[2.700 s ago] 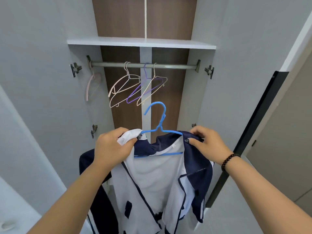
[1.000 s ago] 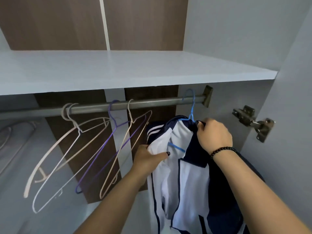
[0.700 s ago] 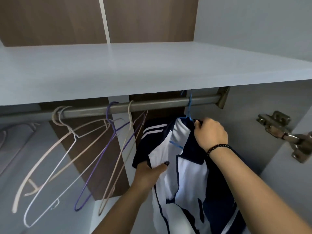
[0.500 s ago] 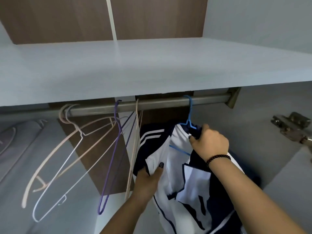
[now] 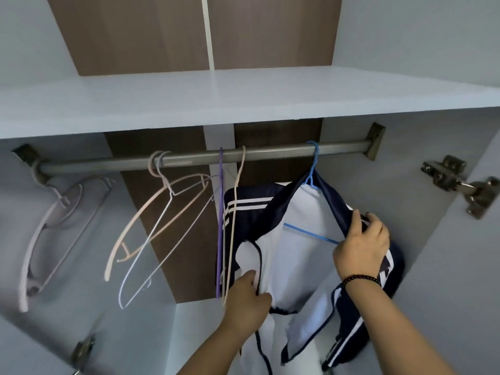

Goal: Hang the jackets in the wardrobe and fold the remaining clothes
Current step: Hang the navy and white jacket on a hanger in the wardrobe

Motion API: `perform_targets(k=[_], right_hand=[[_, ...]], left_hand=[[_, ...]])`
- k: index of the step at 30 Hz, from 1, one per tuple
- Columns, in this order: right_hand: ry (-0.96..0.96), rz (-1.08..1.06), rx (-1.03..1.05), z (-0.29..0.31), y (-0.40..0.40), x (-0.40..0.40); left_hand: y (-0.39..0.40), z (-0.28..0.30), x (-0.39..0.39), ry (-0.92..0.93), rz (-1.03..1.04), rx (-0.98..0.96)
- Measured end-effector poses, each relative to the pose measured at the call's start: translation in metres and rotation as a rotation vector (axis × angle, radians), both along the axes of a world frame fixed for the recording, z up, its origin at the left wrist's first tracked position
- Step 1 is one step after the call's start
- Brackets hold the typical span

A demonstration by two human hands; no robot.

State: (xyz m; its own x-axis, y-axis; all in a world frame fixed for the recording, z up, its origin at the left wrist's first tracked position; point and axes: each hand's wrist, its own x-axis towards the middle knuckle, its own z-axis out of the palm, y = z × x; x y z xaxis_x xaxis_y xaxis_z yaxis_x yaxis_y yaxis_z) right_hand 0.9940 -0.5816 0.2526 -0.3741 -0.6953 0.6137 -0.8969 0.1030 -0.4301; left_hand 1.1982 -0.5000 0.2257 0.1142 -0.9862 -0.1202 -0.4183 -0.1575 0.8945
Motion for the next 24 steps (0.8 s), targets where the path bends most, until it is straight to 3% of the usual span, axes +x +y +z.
perform_targets(k=[4, 8, 10, 15, 20, 22, 24], right_hand=[[-0.244, -0.006, -0.036, -0.002, 0.035, 0.002], [-0.693, -0.076, 0.154, -0.029, 0.073, 0.004], [-0.814, -0.073, 0.229, -0.042, 0.092, 0.002], [-0.923, 0.054, 0.449, -0.063, 0.146, 0.002], [-1.021, 0.135, 0.507, -0.07, 0.209, 0.009], [-1.061, 0.179, 0.484, -0.069, 0.236, 0.012], [-1.089, 0.231, 0.463, -0.067, 0.26, 0.014]], left_hand=[[0.03, 0.005, 0.006, -0.049, 0.015, -0.065], [0.064, 0.003, 0.017, -0.069, 0.082, -0.116], [0.082, -0.004, 0.023, -0.059, 0.138, -0.121], [0.12, -0.013, 0.022, 0.125, 0.278, -0.169], [0.153, -0.015, 0.02, 0.31, 0.184, 0.002], [0.167, -0.019, 0.023, 0.284, 0.064, 0.071], [0.181, -0.027, 0.024, 0.142, 0.0, 0.117]])
